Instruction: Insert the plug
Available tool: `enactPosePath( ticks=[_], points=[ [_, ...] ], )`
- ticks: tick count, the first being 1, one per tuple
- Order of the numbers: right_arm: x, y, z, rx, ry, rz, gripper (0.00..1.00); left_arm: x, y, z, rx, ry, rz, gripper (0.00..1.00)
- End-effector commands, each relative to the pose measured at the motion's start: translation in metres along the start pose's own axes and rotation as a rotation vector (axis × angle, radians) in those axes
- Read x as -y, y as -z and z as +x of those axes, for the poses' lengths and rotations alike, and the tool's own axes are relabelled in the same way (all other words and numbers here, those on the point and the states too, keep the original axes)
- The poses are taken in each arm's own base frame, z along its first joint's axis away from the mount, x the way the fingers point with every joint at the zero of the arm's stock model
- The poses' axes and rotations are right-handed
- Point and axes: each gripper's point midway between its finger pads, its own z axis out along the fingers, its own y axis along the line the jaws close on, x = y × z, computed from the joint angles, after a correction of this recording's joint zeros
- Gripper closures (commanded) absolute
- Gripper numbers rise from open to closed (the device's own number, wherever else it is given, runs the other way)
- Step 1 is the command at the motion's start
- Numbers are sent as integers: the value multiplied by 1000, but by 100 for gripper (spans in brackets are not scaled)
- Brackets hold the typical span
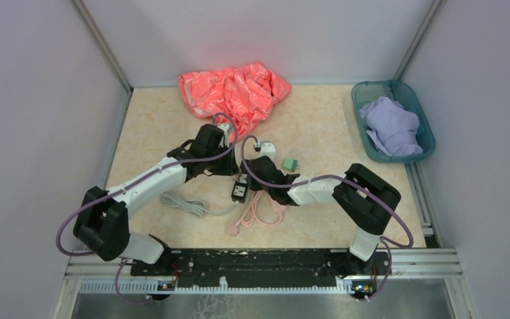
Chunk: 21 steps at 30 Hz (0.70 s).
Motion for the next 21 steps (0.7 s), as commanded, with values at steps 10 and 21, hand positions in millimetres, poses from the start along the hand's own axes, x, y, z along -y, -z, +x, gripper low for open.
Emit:
enactPosePath(
  ticks=[10,21],
  points=[
    [-12,-7,-2,-14,-44,-24,81,-13,-11,0,39,54,-95,100],
    [-11,-6,0,-21,-54,-17,82,-16,-20,2,60,58,-164,100]
  ],
)
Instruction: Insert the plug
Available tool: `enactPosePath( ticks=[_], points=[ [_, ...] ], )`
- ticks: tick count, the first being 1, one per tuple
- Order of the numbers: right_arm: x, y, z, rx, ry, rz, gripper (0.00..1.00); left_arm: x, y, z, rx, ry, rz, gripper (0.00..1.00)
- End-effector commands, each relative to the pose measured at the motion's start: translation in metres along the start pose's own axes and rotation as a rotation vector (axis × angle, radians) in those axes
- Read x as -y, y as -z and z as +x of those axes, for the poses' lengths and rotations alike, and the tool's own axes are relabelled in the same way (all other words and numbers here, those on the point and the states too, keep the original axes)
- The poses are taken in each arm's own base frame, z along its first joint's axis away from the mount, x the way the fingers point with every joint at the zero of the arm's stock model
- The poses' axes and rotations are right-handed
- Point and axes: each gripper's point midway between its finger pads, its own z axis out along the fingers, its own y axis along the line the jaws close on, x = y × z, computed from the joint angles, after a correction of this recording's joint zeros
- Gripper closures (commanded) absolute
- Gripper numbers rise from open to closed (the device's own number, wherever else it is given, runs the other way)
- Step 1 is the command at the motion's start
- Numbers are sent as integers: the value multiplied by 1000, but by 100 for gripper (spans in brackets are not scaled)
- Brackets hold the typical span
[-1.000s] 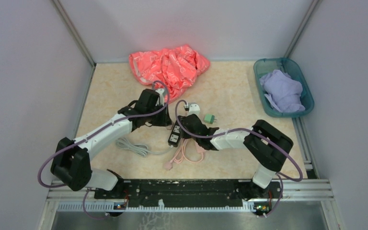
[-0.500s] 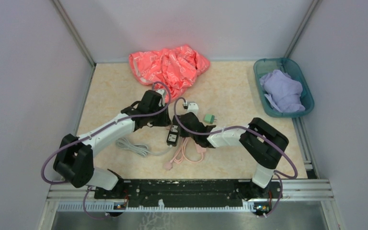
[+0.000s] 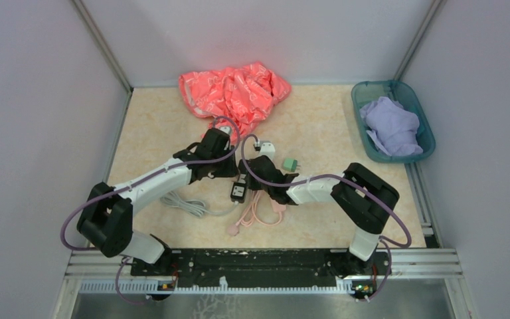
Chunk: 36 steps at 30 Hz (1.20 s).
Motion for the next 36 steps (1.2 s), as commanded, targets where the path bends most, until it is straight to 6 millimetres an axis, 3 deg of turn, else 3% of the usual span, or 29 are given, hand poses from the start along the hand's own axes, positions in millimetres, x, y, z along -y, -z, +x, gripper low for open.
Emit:
enactPosePath(
  ticks=[1,17,26,36],
  points=[
    [-6,-4,-1,-13,-14,-9,82,-3,-6,-6,44,8,-53,100],
    [-11,-1,2,-26,-51,-34,82,-7,-20,15,9,-53,-167,100],
    [-20,7,-9,14,-102,-77,82,-16,-28,45,-50,-87,-253,100],
    [-22,9,-9,24,-122,-104,82,-27,-35,83,-110,-117,-320,100]
  ],
)
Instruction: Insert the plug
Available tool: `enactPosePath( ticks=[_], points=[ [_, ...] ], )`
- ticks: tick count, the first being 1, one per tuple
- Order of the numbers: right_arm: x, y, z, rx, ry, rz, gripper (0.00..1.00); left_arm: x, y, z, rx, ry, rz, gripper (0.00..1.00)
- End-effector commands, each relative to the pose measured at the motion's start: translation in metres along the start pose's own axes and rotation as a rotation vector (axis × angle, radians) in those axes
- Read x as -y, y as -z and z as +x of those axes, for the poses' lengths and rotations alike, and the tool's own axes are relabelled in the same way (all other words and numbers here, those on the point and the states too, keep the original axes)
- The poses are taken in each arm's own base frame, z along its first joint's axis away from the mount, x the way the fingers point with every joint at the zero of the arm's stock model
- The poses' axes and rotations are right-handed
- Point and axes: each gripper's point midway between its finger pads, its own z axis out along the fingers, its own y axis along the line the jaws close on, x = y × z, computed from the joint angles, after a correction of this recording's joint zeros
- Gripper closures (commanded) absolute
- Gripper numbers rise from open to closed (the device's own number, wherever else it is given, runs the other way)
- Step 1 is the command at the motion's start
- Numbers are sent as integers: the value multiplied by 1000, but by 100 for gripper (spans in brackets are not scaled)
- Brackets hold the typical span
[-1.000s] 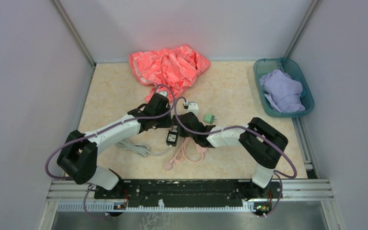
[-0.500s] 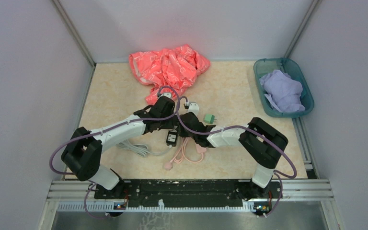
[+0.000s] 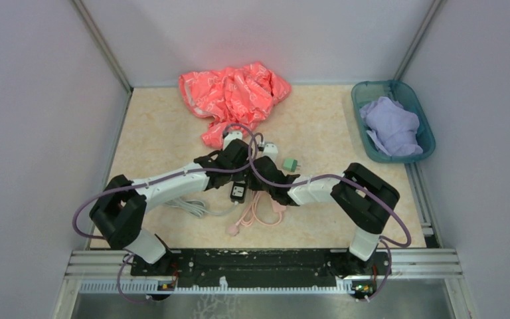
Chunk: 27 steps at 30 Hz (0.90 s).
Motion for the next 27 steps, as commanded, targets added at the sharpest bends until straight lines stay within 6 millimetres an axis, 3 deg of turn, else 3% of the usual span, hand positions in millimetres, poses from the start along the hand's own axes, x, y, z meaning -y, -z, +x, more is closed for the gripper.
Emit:
enactPosePath(
  ticks=[1,7,17,22,27],
  points=[
    [-22,10,-10,29,-40,-98,82,-27,-17,83,-224,-81,-107,100],
    [-29,24,-28,97,-49,-147,82,-27,-16,100,-258,-59,-82,100],
    [-27,22,-24,88,-45,-143,82,-36,-10,129,-326,-35,-68,100],
    [-11,18,-20,75,-53,-52,82,-45,-12,132,-329,-55,-130,100],
    [-2,17,-18,64,-80,-19,81,-42,-15,132,-339,-66,-131,100]
  ],
)
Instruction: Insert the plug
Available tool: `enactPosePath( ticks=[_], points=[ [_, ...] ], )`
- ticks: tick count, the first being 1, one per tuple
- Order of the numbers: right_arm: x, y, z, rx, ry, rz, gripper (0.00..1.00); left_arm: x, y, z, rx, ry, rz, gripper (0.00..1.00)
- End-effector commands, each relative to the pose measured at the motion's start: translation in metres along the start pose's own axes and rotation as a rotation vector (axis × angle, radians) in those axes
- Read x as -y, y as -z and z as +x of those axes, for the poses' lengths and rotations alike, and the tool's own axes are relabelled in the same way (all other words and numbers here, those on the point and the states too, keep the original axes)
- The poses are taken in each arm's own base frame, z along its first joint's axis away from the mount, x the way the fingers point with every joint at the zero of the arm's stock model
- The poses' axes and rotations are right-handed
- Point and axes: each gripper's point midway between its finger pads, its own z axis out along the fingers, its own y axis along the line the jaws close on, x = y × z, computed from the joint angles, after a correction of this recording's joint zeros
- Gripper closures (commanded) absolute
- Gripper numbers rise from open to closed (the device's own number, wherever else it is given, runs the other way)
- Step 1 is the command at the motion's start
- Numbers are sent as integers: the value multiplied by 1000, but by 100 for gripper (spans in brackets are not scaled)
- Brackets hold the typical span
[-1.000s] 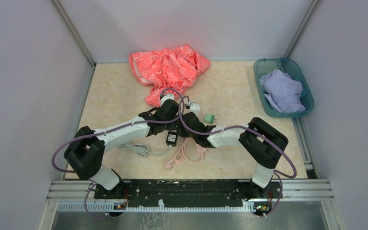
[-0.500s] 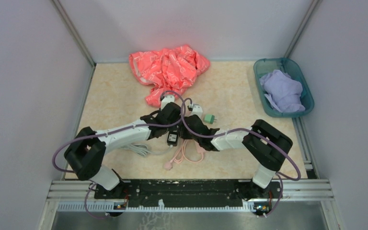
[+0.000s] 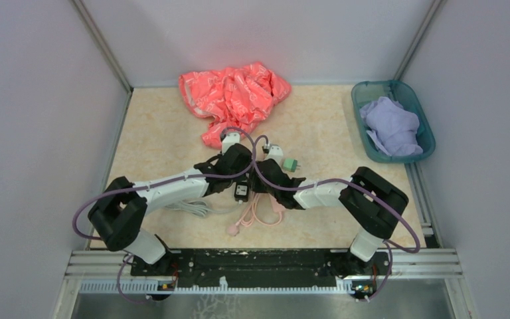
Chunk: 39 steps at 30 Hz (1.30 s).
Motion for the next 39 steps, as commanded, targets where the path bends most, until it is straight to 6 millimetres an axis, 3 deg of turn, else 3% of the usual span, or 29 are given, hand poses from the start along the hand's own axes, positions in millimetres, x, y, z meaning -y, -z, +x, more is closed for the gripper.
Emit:
enactPosePath(
  ticks=[1,8,14,19,25,32,39],
  points=[
    [-9,2,-16,37,-50,-9,80,-49,0,118,-397,-137,-133,100],
    [-17,-7,-7,4,-96,-50,75,-50,-3,123,-417,-161,-140,100],
    [2,-12,-4,-12,-98,51,75,-56,1,117,-412,-185,-167,100],
    [-21,-16,8,-79,-124,-55,78,-51,0,109,-390,-173,-155,100],
    [-37,-15,20,-107,-171,-94,80,-49,-2,124,-415,-157,-150,100],
    [-38,-13,21,-92,-230,-130,82,-45,0,137,-427,-170,-131,100],
    [-34,-12,23,-104,-255,-153,83,-48,0,124,-411,-216,-141,100]
  ],
)
